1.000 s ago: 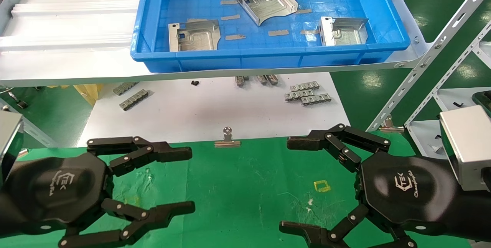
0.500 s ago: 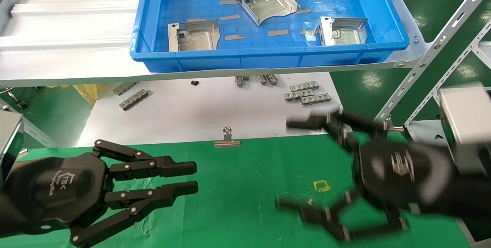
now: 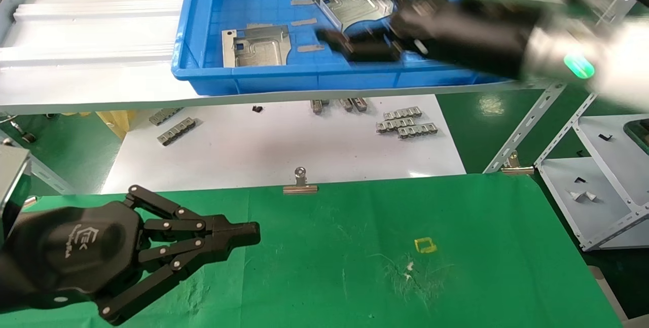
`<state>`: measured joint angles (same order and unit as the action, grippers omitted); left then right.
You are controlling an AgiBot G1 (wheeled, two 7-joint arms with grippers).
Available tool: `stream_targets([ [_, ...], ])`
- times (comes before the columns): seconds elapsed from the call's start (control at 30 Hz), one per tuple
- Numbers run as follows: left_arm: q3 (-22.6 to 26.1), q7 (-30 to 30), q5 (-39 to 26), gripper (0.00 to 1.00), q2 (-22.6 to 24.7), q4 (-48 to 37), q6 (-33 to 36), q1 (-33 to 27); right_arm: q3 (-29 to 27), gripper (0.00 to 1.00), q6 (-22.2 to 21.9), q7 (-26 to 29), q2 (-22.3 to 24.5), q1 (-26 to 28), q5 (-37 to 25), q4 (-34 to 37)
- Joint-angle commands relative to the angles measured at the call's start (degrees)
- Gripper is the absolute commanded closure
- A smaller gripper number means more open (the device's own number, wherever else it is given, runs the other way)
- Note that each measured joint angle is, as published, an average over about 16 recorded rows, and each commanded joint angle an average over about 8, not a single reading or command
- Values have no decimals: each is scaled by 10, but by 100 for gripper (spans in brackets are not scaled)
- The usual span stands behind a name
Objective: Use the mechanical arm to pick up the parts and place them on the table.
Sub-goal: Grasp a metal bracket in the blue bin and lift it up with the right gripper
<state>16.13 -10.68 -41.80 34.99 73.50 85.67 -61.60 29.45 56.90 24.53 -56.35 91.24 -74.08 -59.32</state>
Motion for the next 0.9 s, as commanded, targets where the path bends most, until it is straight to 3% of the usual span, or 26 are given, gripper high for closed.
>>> stream_targets([
  [0.03,0,0,0,100,0,0,0,0,29,0,-26,23,-35,50,-56,32],
  [0.17,0,0,0,100,0,0,0,0,72,0,-55,57,-106,123,-136,134],
  [0.33,0,0,0,100,0,0,0,0,103,2,-82,73,-175,178,-190,255],
  [0.37,1,0,0,100,0,0,0,0,107,9,-86,73,-185,184,-195,275],
  [0.57,1,0,1,100,0,0,0,0,125,84,-109,74,-214,199,-199,350],
  [0.63,1,0,1,100,0,0,0,0,132,100,-120,83,-217,197,-191,361],
  [0.9,1,1,1,100,0,0,-1,0,183,100,-171,144,-222,188,-164,348],
])
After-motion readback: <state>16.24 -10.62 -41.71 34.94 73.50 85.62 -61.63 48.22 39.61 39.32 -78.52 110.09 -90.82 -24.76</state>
